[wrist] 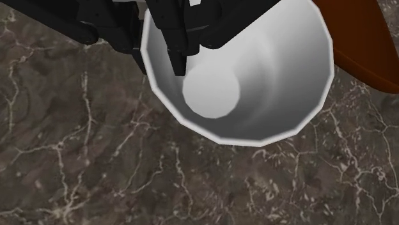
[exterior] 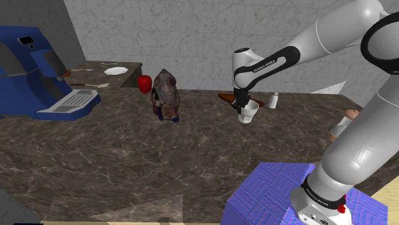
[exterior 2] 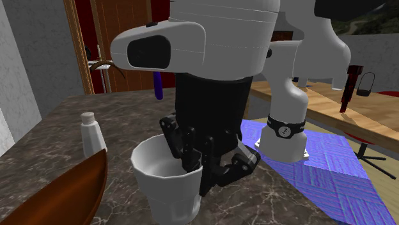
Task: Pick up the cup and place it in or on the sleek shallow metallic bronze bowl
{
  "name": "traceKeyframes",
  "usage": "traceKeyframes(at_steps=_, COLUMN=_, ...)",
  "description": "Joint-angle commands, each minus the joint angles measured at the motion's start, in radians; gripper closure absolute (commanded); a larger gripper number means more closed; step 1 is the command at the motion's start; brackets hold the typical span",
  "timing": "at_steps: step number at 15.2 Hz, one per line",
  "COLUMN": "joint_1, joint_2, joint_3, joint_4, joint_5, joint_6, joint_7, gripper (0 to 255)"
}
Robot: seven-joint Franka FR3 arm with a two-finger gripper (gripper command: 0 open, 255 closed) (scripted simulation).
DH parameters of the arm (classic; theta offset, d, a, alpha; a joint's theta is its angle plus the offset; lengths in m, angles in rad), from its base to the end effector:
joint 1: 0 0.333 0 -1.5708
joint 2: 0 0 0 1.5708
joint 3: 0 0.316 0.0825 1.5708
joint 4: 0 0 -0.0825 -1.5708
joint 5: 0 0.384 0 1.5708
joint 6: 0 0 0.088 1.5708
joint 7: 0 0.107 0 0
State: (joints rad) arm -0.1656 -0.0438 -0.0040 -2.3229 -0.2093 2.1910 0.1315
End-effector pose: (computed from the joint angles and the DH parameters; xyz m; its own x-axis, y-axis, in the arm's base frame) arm 0.4843 -0.0905 0.3514 0.9813 -0.1767 -0.0761 -0.1619 -0.9722 0.1691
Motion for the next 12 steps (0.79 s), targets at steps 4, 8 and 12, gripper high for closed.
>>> traceKeyframes(at_steps=4, joint_1=0.000, joint_2=0.000, joint_3=0.000, joint_4=-0.001, joint_5=0.000, joint_6=0.000, joint_7=0.000, gripper=255)
traceKeyframes(at_steps=8, joint_1=0.001, joint_2=-0.023, joint_3=0.001, joint_4=0.017, joint_5=0.006, joint_6=-0.040, joint_7=-0.008, gripper=255)
traceKeyframes(at_steps=12, joint_1=0.002, joint_2=-0.051, joint_3=0.002, joint_4=0.043, joint_5=0.013, joint_6=-0.094, joint_7=-0.019, gripper=255)
